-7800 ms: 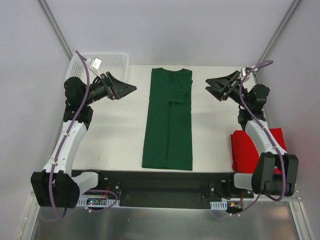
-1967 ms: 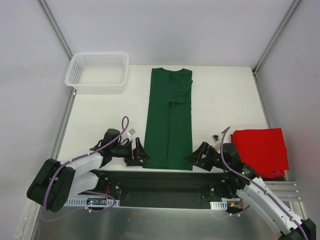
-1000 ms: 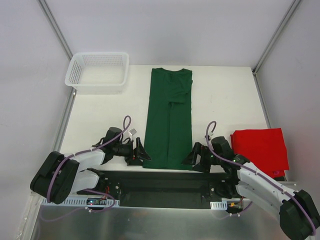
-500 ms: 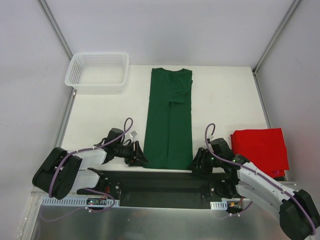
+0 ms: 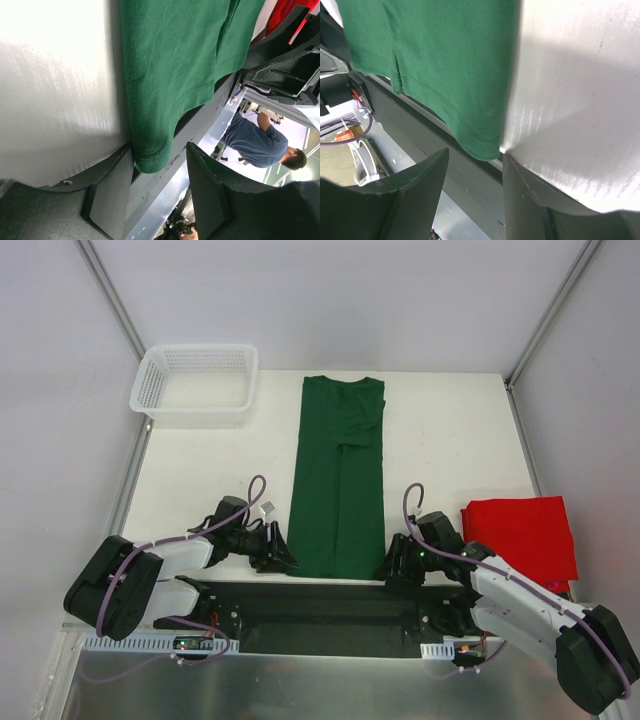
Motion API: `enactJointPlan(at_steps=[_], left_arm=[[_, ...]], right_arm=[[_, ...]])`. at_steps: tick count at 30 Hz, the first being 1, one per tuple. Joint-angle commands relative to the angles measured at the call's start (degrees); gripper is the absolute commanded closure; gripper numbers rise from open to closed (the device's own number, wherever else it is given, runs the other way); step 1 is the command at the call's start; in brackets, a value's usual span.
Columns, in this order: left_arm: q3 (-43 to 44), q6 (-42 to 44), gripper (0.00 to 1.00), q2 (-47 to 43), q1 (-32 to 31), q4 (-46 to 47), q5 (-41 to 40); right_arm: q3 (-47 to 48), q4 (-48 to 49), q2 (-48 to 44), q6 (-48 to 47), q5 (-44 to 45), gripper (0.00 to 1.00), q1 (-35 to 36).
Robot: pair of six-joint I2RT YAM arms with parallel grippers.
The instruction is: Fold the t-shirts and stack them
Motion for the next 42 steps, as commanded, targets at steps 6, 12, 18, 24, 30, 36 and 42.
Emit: enactJointPlan(at_steps=[6, 12, 18, 24, 30, 36, 42], left_arm=[[0.3, 2.1, 0.53, -1.5, -0.7, -2.5, -3.3], [0.5, 2.3, 0.53, -2.0, -1.0, -2.5, -3.3], [0.5, 2.5, 0.52, -2.0, -1.3, -2.5, -3.3], [0.5, 2.3, 0.53, -2.1, -1.4, -2.5, -3.5], [1.0, 2.4, 0.54, -1.5, -1.6, -2.5, -4.1], [1.6, 2.5, 0.55, -0.8, -2.4, -2.5, -4.3], [1.4, 2.4, 0.58, -1.1, -2.5, -2.5, -4.7]], right_arm=[[0.1, -4.1, 3.9, -5.4, 11.6, 0.57, -0.1], [0.1, 0.0, 5.8, -5.9, 12.2, 0.6, -0.1], [0.1, 4.6, 9.4, -6.1, 12.0, 0.61, -0.1], [1.3, 2.3, 8.8, -6.4, 11.6, 0.62, -0.1], [4.1, -4.3, 5.5, -8.0, 13.0, 0.61, -0.1], [3.3, -3.5, 6.0, -7.9, 12.5, 0.62, -0.1], [2.6, -1.4, 7.0, -7.3, 11.2, 0.74, 0.0]])
